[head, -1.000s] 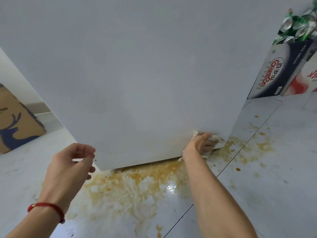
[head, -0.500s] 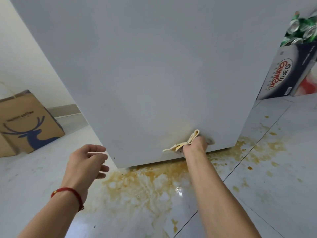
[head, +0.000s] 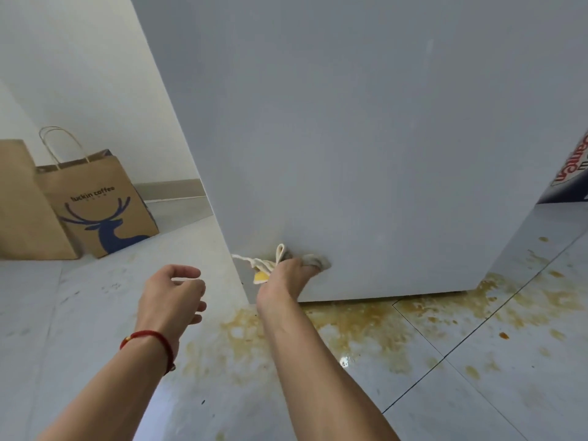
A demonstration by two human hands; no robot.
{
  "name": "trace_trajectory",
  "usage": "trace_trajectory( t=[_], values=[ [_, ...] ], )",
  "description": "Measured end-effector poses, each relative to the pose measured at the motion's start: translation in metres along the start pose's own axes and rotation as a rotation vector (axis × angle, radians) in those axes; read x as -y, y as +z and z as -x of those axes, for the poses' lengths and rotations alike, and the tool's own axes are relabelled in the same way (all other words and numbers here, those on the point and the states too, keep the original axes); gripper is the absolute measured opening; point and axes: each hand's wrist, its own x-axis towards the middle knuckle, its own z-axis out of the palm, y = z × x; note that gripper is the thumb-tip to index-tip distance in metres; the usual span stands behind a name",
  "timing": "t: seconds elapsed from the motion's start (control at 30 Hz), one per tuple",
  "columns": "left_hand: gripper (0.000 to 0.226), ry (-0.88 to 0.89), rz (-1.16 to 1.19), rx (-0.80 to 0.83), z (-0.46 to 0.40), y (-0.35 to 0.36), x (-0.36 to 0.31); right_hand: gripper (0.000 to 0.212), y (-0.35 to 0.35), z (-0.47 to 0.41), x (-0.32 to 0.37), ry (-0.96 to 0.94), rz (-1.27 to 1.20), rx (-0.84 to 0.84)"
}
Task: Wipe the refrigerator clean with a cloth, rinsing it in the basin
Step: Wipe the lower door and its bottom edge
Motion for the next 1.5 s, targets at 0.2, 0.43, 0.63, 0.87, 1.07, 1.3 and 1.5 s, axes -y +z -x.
trace_trajectory(
  t=[0.2,0.43,0.63,0.87,1.07,1.3,1.5],
  values=[
    [0.023,0.025,-0.042,0.010,-0.011,-0.014,0.007,0.064,-0.044,-0.019,0.030,-1.359,1.033,0.420],
    [0.026,0.039,-0.064,-0.006,-0.017,-0.014,0.016,0.080,-0.060,-0.105,0.010,-2.242,2.069,0.900],
    [0.028,0.037,-0.066,0.012,-0.021,-0.020,0.023,0.054,-0.069,-0.134,0.055,-2.543,2.255,1.319],
    [0.026,0.039,-0.115,-0.029,-0.026,-0.035,0.036,0.072,-0.035,-0.083,0.051,-2.396,1.837,0.756],
    [0.025,0.011,-0.051,0.001,-0.020,-0.004,0.029,0.059,-0.044,-0.090,-0.037,-2.282,2.392,1.145],
    [0.026,0.025,-0.110,0.030,-0.017,0.002,0.034,0.044,-0.104,-0.145,0.022,-2.059,2.533,1.506],
    [0.025,0.028,-0.119,0.019,-0.026,-0.009,0.034,0.072,-0.173,-0.173,0.198,-2.123,2.538,1.114]
  ],
)
